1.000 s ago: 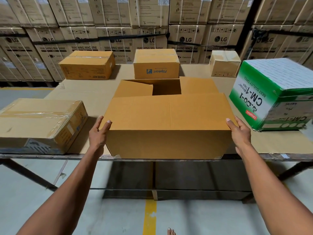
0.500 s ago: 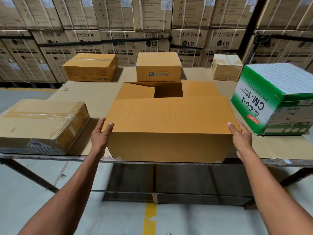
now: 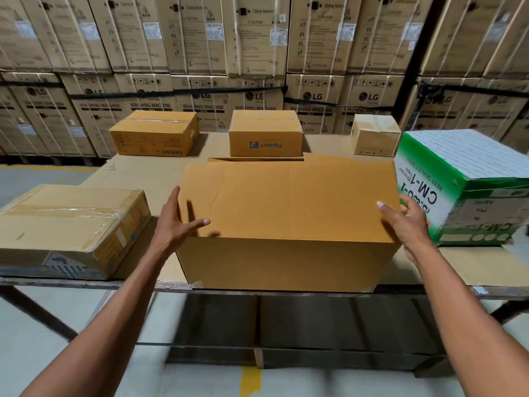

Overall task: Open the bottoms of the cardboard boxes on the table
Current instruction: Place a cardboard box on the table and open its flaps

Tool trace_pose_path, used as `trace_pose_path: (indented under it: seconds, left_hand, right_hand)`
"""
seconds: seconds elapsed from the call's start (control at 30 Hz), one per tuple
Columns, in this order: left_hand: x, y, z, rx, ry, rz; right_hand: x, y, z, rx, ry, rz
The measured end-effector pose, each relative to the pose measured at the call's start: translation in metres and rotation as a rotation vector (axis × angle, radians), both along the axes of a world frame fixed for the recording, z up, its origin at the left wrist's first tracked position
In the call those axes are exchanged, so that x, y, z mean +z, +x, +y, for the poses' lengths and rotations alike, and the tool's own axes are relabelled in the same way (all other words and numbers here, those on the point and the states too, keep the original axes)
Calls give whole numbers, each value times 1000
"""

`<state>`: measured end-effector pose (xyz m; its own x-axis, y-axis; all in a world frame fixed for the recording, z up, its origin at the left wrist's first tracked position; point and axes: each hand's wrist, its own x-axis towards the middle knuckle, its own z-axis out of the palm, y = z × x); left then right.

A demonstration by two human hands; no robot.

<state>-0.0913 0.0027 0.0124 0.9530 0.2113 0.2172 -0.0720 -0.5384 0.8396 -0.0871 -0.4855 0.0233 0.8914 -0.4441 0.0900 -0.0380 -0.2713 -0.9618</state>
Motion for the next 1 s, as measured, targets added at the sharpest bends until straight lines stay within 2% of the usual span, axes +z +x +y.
trace_pose_path:
  seconds: [0.17, 0.27, 0.33, 0.4, 0.47, 0.57, 0.6, 0.67, 0.73, 0.83, 1.0]
  left_hand:
    - [8, -10, 27, 131, -199, -160]
    - [10, -22, 35, 103, -312, -277]
    - [1, -30, 43, 103, -424, -276]
    - [-9, -41, 52, 66, -516, -233]
    - [-18, -56, 60, 3, -522, -214]
    - [-30, -79, 79, -183, -498, -171]
    - [-35, -86, 87, -248, -457, -150]
    - [-42, -97, 98, -334, -343, -97]
    - [-46, -104, 99, -345, -368, -29]
    - [-43, -109, 93, -300, -447, 107]
    - [-44, -105, 76, -292, -344, 245]
  right_hand:
    - [7, -14, -16, 26, 290, -169]
    - [9, -31, -18, -16, 530, -320]
    - [7, -43, -21, 20, 636, -373]
    - [0, -56, -31, 139, 699, -377]
    - [-8, -69, -40, 296, 757, -340]
    - [-18, -91, -48, 514, 815, -178]
    - [-18, -99, -50, 571, 758, -78]
    - [-19, -109, -55, 588, 440, 55]
    - [-21, -112, -52, 596, 197, 128]
    - [-27, -114, -42, 556, 190, 233]
    - [-38, -118, -31, 462, 75, 152]
